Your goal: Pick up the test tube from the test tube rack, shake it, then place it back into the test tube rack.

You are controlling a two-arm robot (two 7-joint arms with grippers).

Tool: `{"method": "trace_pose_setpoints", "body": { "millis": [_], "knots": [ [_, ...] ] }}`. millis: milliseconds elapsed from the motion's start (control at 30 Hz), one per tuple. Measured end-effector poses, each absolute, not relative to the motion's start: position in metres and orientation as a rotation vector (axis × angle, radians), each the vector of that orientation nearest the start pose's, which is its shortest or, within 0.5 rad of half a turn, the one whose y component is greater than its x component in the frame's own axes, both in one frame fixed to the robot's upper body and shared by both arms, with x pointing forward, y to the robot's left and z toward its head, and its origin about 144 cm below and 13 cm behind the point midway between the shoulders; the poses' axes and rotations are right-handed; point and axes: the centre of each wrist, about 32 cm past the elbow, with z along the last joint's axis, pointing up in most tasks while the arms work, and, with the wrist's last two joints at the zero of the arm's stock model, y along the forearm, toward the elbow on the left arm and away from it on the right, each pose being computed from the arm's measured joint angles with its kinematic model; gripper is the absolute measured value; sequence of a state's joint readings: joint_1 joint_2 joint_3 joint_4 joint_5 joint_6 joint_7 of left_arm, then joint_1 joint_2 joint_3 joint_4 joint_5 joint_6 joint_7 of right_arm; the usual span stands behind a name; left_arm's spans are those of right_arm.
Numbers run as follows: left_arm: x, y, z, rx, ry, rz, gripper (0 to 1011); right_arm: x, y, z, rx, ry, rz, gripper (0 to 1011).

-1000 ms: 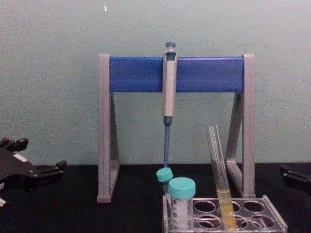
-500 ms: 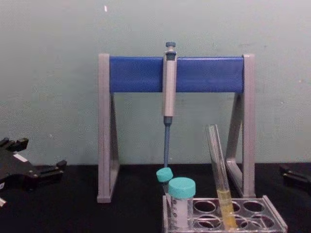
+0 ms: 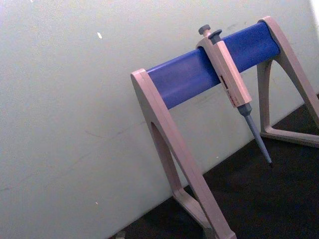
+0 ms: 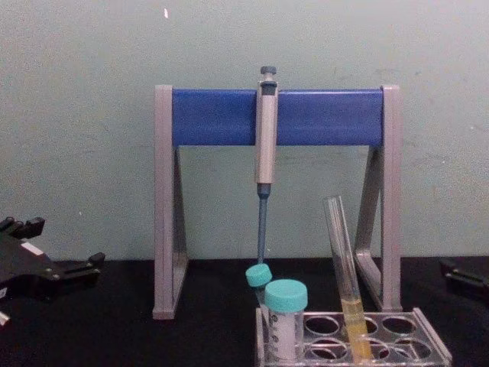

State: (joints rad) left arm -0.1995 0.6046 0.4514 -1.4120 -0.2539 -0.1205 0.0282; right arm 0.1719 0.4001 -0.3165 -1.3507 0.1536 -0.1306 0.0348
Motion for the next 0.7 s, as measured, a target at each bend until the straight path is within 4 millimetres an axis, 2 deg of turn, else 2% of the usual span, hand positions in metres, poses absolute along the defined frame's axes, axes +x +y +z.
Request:
{"method": "trace_pose_setpoints", "body": {
  "millis": [700],
  "knots": [
    [0.4886,0.3097,1.1398,0.304,-0.285,1.248,1001,0.494,-0.279,1.1219,-0.216,-0.211,-1.288,1000]
  ]
}}
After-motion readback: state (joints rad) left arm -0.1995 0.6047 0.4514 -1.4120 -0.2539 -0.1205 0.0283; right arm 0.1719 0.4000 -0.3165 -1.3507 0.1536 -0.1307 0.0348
